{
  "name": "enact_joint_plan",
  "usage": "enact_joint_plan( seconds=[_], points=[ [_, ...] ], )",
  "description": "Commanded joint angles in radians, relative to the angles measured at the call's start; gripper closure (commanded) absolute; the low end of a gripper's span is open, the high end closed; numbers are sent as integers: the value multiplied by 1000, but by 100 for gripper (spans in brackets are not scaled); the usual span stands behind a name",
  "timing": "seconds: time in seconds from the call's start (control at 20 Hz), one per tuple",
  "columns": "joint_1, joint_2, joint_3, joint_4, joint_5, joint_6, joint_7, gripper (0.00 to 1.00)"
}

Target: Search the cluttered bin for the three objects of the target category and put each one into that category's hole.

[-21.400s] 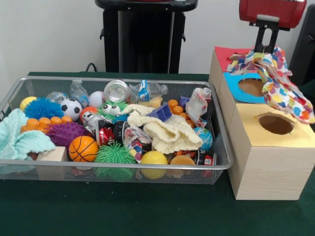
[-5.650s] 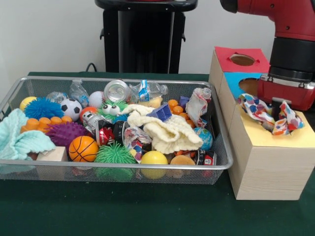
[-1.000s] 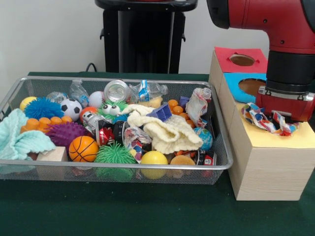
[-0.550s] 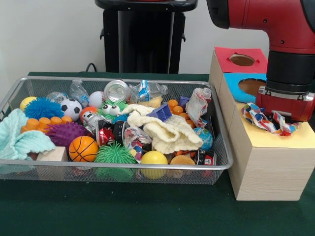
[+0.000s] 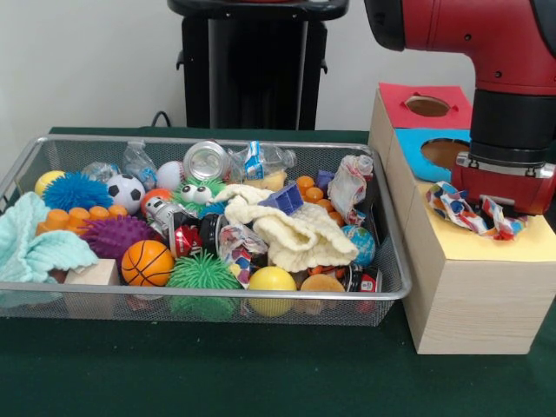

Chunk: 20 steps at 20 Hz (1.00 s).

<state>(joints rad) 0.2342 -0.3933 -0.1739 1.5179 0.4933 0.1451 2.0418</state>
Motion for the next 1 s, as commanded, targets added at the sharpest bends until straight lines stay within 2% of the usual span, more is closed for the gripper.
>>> enact_joint_plan(
  seconds=[0.05,0.15,1.0],
  points=[
    [51,256,166,124,-77,-45,123,100],
    [76,255,139,120,-74,-54,134,100],
    [44,201,161,160,-75,13,99,100]
  ],
)
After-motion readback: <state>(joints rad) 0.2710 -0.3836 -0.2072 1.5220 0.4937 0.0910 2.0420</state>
